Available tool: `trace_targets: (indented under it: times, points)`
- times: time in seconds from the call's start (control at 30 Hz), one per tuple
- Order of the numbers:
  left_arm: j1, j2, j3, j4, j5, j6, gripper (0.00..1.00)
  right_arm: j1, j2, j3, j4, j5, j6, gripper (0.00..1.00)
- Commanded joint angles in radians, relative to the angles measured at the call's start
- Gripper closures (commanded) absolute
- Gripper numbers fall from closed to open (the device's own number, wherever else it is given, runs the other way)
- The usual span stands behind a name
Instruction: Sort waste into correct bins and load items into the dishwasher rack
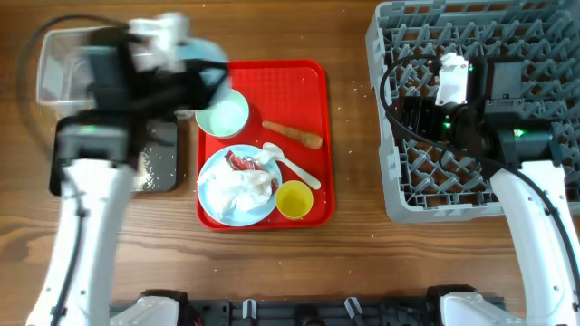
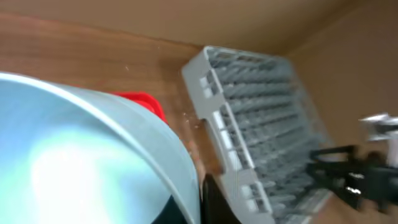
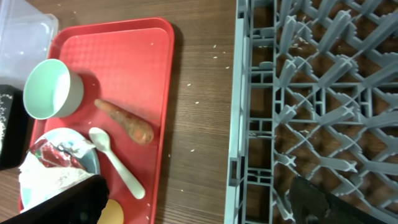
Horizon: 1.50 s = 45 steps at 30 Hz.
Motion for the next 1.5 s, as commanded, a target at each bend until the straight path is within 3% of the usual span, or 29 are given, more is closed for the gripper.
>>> trace_targets:
  times: [0.0, 0.17, 0.37, 0.5, 0.7, 0.83, 1.0, 1.17, 1.27, 1.47]
  points:
    - [-0.351, 0.099, 0.005, 0.104, -0.695, 0.056, 0.96, -0.004, 0.008, 0.007, -0.004, 0.006, 0.011, 0.04]
    - [-0.523, 0.345, 0.006, 0.285, -0.901, 0.179, 0.96, -0.004, 0.008, 0.007, -0.011, 0.006, 0.011, 0.04]
    - [-0.524, 0.558, 0.006, 0.455, -0.892, 0.288, 0.94, -0.004, 0.008, 0.007, -0.013, 0.006, 0.011, 0.04]
    - [-0.523, 0.629, 0.006, 0.530, -0.891, 0.290, 0.91, -0.004, 0.008, 0.007, -0.014, 0.006, 0.011, 0.04]
    - [-0.523, 0.718, 0.006, 0.537, -0.869, 0.289, 0.88, -0.004, 0.009, 0.007, -0.016, 0.006, 0.011, 0.04]
    - [-0.523, 0.729, 0.006, 0.538, -0.869, 0.289, 0.64, -0.004, 0.009, 0.007, -0.016, 0.006, 0.011, 0.04]
    - [-0.523, 0.665, 0.006, 0.503, -0.922, 0.281, 0.59, -0.004, 0.009, 0.007, -0.016, 0.006, 0.011, 0.04]
    - [-0.520, 0.486, 0.006, 0.375, -0.915, 0.176, 0.53, -0.004, 0.009, 0.007, -0.015, 0.006, 0.011, 0.04]
    - [-0.520, 0.443, 0.006, 0.367, -0.797, 0.183, 0.50, -0.004, 0.009, 0.007, -0.013, 0.006, 0.011, 0.04]
    - [-0.522, 0.590, 0.006, 0.442, -0.698, 0.435, 0.28, -0.004, 0.009, 0.007, -0.021, 0.006, 0.011, 0.04]
